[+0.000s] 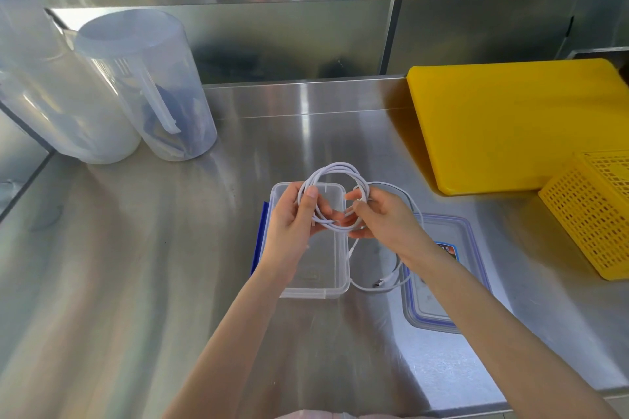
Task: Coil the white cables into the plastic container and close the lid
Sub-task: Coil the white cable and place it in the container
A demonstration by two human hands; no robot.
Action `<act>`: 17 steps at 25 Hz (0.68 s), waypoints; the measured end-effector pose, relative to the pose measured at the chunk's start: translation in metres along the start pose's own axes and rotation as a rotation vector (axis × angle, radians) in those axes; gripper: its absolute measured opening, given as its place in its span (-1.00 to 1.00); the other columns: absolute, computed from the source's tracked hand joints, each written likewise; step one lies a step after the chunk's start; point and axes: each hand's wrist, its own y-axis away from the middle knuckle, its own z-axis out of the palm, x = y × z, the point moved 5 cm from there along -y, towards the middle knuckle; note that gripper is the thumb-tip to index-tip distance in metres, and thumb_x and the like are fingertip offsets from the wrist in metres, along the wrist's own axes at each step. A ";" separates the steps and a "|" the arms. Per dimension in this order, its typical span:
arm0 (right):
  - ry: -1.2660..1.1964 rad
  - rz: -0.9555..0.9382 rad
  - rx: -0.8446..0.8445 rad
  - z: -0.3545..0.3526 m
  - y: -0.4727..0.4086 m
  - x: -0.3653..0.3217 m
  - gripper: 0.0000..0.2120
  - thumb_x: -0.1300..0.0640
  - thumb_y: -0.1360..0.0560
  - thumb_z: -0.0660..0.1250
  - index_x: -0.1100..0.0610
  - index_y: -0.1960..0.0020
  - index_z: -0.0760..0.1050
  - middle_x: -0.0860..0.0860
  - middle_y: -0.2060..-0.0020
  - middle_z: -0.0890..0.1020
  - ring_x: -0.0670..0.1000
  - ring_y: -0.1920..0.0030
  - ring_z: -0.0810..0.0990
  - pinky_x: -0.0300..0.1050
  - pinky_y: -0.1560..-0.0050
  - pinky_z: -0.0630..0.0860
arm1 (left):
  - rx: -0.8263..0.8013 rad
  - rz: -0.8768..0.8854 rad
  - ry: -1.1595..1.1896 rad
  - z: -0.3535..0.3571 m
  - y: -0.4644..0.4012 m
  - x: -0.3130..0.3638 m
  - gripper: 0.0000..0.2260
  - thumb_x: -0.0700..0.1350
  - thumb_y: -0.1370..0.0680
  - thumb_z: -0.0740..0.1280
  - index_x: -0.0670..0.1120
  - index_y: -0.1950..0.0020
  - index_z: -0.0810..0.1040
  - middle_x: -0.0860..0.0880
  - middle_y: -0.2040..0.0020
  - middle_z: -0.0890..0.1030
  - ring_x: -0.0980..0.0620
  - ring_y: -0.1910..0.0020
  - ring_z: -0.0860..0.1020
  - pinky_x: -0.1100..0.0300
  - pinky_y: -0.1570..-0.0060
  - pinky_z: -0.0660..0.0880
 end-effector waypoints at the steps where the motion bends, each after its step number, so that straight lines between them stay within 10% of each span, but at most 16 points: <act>1: -0.044 0.022 -0.005 0.000 0.000 0.001 -0.84 0.22 -0.55 0.13 0.06 -0.03 0.46 0.00 0.23 0.60 -0.06 0.21 0.62 -0.15 0.13 0.62 | -0.006 0.005 -0.004 0.001 -0.001 0.000 -0.82 -0.13 -0.60 0.11 -0.06 0.15 0.43 0.12 0.48 0.55 0.15 0.37 0.62 0.36 0.34 0.52; 17: -0.430 0.199 -0.064 0.010 -0.007 0.005 -0.76 0.34 -0.54 0.00 0.10 0.07 0.38 -0.02 0.48 0.37 -0.03 0.32 0.42 -0.06 0.02 0.47 | 0.008 -0.048 -0.069 0.004 -0.005 0.004 -0.78 -0.14 -0.62 0.08 -0.06 0.20 0.39 -0.01 0.38 0.42 0.24 0.46 0.53 0.35 0.49 0.50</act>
